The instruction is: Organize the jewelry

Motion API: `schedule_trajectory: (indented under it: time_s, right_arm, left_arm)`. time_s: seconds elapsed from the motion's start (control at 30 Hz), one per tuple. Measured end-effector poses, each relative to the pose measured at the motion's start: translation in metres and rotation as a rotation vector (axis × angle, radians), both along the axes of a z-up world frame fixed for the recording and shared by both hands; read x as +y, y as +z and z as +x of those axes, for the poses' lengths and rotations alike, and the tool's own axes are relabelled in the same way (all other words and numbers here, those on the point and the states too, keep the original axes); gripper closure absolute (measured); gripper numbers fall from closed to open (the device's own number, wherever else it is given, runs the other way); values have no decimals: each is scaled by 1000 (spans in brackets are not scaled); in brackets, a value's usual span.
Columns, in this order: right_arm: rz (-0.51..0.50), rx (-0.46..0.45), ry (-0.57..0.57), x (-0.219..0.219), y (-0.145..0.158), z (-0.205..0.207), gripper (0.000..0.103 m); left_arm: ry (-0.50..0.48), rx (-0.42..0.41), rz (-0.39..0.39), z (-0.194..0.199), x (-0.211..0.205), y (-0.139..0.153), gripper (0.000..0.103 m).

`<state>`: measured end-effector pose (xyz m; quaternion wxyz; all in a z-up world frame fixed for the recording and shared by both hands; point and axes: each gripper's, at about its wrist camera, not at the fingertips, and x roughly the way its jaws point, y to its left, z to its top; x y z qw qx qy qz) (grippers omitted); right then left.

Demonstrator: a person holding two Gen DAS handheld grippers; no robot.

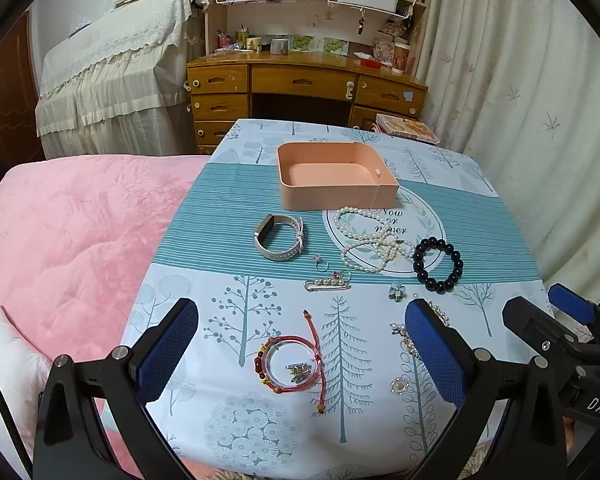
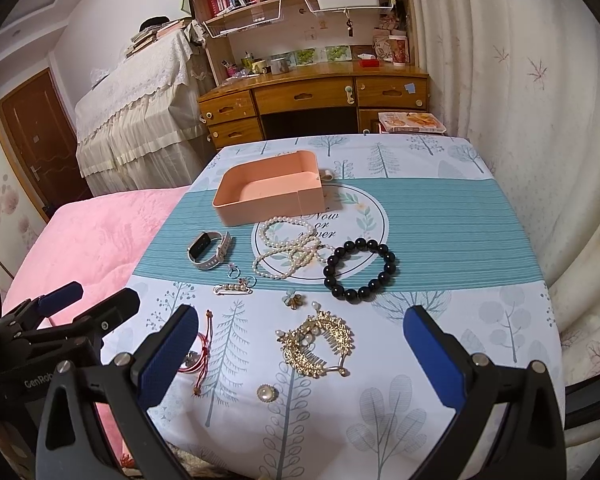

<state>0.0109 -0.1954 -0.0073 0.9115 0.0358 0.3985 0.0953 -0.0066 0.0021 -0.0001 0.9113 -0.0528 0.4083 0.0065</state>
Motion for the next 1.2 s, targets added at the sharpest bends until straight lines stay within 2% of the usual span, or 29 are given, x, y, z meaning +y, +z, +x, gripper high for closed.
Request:
schedule_trajectory:
  time_s: [0.83,0.97,1.07,1.2]
  right_arm:
    - [15,16,0,4,-7,0,0]
    - [19,22,7,3,-15,-2,0]
    - [4,22,14,11,-13,-2,0]
    - [-24,29,36,22,-7,5,0]
  left_arm:
    - [-25,29,-1,5,1,-2,1]
    - [-41,40,-15,15,7,-1,1]
    - [-34,54,-12,29,16,0,1]
    - [-24,98,-51,51,38,5,1]
